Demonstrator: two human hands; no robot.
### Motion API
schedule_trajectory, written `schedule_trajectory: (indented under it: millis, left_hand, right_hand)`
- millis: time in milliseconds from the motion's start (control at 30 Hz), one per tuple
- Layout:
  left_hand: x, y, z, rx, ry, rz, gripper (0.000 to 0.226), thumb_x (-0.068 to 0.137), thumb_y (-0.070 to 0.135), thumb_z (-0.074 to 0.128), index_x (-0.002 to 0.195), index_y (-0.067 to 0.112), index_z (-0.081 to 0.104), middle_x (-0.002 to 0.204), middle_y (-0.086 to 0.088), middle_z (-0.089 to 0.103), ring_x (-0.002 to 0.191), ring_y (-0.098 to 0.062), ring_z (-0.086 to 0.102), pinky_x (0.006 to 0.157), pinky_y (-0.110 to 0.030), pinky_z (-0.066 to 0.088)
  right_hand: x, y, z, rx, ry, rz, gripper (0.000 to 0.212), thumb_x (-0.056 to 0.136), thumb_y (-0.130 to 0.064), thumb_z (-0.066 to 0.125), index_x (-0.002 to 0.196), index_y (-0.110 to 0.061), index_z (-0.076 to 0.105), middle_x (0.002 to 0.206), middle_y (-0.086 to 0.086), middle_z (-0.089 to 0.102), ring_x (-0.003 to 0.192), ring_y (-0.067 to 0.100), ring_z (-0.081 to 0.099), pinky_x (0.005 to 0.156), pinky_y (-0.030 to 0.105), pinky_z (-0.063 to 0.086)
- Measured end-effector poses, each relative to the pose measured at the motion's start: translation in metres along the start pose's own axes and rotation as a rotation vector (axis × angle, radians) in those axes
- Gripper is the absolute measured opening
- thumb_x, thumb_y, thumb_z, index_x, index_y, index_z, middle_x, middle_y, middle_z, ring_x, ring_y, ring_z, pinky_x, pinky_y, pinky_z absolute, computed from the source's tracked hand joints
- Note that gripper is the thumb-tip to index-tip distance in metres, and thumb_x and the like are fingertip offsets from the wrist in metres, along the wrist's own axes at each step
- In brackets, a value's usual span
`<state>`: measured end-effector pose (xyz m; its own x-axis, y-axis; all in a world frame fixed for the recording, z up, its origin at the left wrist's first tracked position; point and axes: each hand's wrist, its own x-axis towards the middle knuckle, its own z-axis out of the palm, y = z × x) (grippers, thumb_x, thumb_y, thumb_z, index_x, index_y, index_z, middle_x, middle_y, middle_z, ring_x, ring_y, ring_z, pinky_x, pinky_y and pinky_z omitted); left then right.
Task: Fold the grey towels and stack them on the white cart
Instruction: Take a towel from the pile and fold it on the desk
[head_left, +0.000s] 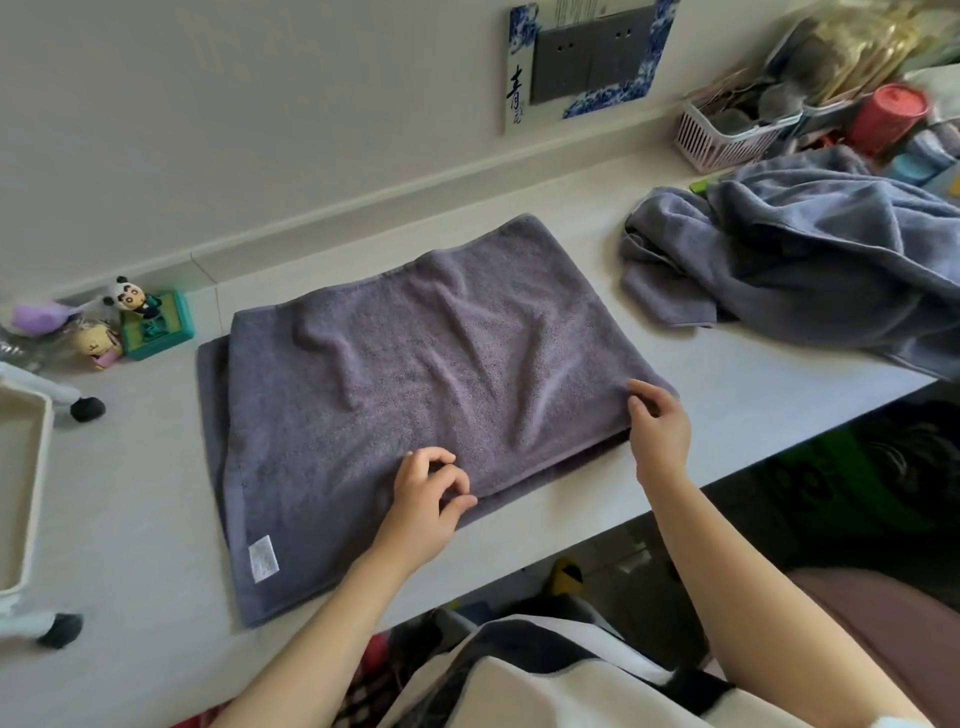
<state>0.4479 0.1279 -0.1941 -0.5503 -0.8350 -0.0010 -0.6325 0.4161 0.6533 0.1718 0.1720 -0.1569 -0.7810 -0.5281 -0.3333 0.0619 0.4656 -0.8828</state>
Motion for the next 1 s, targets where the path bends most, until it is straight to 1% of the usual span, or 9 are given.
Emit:
schedule_trajectory:
  millis: [67, 133, 233, 333, 433, 600, 767, 900, 1000]
  left_hand:
    - [0.001, 0.004, 0.000, 0.093, -0.085, 0.026, 0.016, 0.076, 0.037, 0.063, 0.074, 0.021, 0.061, 0.114, 0.001, 0.046, 0.109, -0.018, 0.040, 0.111, -0.047, 0.023]
    - [0.000, 0.007, 0.003, 0.225, -0.193, 0.037, 0.027, 0.075, 0.051, 0.056, 0.075, 0.024, 0.060, 0.118, 0.003, 0.044, 0.117, -0.020, 0.035, 0.113, -0.040, 0.007]
    - [0.011, 0.020, 0.002, 0.234, -0.097, 0.060, 0.035, 0.077, 0.058, 0.048, 0.079, 0.025, 0.062, 0.113, 0.002, 0.046, 0.110, -0.016, 0.036, 0.099, -0.030, 0.018]
    - [0.029, 0.026, 0.008, 0.314, -0.046, 0.061, 0.044, 0.085, 0.049, 0.041, 0.116, 0.024, 0.062, 0.131, -0.012, 0.046, 0.121, -0.030, 0.041, 0.106, -0.048, 0.032]
    - [0.032, 0.017, 0.016, 0.510, -0.205, -0.081, 0.066, 0.087, 0.059, 0.021, 0.149, 0.033, 0.020, 0.157, -0.012, 0.014, 0.143, -0.036, 0.011, 0.115, -0.054, -0.001]
    - [0.031, 0.014, 0.028, 0.610, -0.228, -0.164, 0.066, 0.087, 0.059, 0.028, 0.146, 0.032, 0.023, 0.152, -0.014, 0.030, 0.138, -0.042, 0.028, 0.106, -0.064, 0.019]
    - [0.051, 0.026, 0.018, 0.436, -0.049, -0.181, 0.062, 0.086, 0.053, 0.032, 0.135, 0.021, 0.050, 0.142, -0.018, 0.042, 0.127, -0.040, 0.041, 0.102, -0.057, 0.031]
    - [0.057, 0.008, 0.011, 0.554, -0.102, -0.387, 0.063, 0.093, 0.056, 0.030, 0.149, 0.033, 0.017, 0.159, -0.012, 0.005, 0.144, -0.037, 0.002, 0.110, -0.062, 0.002]
    - [0.048, 0.001, 0.002, 0.613, -0.156, -0.490, 0.069, 0.091, 0.065, 0.022, 0.149, 0.039, -0.005, 0.159, -0.008, -0.009, 0.143, -0.037, -0.008, 0.111, -0.062, 0.001]
  right_hand:
    - [-0.002, 0.010, -0.005, -0.162, -0.049, -0.122, 0.027, 0.094, -0.004, 0.046, 0.108, -0.017, 0.065, 0.126, 0.006, 0.049, 0.109, 0.015, 0.050, 0.096, 0.024, 0.041]
    - [-0.004, 0.017, -0.006, -0.252, -0.111, -0.163, 0.031, 0.094, 0.002, 0.042, 0.113, -0.012, 0.063, 0.131, 0.007, 0.042, 0.116, 0.018, 0.044, 0.098, 0.022, 0.035]
    - [0.000, 0.017, -0.007, -0.312, -0.122, -0.195, 0.031, 0.095, -0.004, 0.046, 0.121, -0.014, 0.060, 0.131, 0.008, 0.040, 0.120, 0.022, 0.044, 0.101, 0.025, 0.035]
    - [0.008, 0.022, -0.014, -0.569, -0.056, -0.208, 0.036, 0.095, -0.026, 0.052, 0.131, -0.025, 0.052, 0.128, 0.008, 0.047, 0.114, 0.027, 0.051, 0.092, 0.035, 0.045]
    - [0.013, 0.027, -0.022, -0.822, -0.043, -0.189, 0.050, 0.094, -0.049, 0.045, 0.140, -0.035, 0.037, 0.126, 0.009, 0.052, 0.108, 0.028, 0.055, 0.083, 0.038, 0.048]
    - [0.042, 0.025, -0.031, -1.107, -0.075, -0.195, 0.063, 0.092, -0.063, 0.028, 0.148, -0.037, 0.016, 0.122, 0.014, 0.043, 0.110, 0.030, 0.042, 0.092, 0.039, 0.034]
    - [0.040, 0.001, -0.013, -1.177, -0.077, -0.310, 0.056, 0.094, -0.044, 0.043, 0.144, -0.026, 0.025, 0.148, 0.008, 0.019, 0.134, 0.029, 0.018, 0.108, 0.042, 0.015]
    - [-0.001, 0.011, 0.012, -1.087, -0.492, -0.680, 0.065, 0.087, -0.063, 0.034, 0.145, -0.033, 0.029, 0.152, 0.000, 0.027, 0.140, 0.026, 0.020, 0.110, 0.041, 0.020]
    - [0.003, 0.019, 0.016, -1.244, -0.635, -0.687, 0.092, 0.066, -0.086, 0.002, 0.147, -0.044, 0.003, 0.159, -0.003, -0.001, 0.146, 0.025, -0.003, 0.116, 0.041, 0.003]
